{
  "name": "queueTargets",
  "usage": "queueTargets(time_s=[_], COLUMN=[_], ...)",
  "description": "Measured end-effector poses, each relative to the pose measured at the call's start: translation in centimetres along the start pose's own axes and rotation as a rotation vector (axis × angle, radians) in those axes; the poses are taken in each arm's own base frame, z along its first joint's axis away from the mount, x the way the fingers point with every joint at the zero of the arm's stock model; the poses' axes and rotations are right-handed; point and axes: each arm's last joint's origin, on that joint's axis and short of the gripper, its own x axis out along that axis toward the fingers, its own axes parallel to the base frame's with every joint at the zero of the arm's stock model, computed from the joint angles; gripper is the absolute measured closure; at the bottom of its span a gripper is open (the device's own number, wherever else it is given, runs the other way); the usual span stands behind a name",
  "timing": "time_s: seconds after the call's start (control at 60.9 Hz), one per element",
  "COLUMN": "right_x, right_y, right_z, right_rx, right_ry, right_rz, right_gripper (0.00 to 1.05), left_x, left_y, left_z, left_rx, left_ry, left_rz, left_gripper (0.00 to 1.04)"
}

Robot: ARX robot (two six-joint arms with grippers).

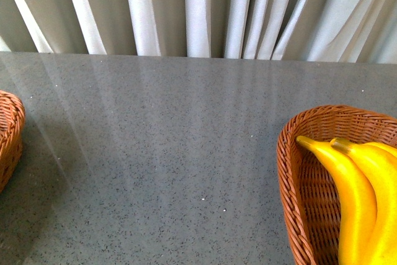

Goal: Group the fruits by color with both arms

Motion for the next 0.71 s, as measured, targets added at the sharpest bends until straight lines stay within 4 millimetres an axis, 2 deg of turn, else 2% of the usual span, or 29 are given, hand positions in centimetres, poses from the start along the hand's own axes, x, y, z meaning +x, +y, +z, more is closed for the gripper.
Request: queueTargets(time_s=[0.361,0.394,0.427,0.706], right_x=[-0.03,-0.03,-0.03,-0.03], right_y=[0.00,0.00,0.00,0.00], right_z=[0.00,0.00,0.00,0.00], right_rx=[0.000,0.000,0.000,0.000], right_ry=[-0.001,-0.001,-0.001,-0.001], right_rz=[0.000,0.000,0.000,0.000], right_gripper=[1.03,1.00,0.92,0.46], left_x=[0.00,0.00,0.00,0.00], left_y=[0.00,0.00,0.00,0.00], left_z=[0.00,0.00,0.00,0.00], left_rx=[0.000,0.000,0.000,0.000], left_ry=[0.000,0.000,0.000,0.000], left_rz=[0.000,0.000,0.000,0.000], left_gripper=[0.09,0.09,0.09,0.09])
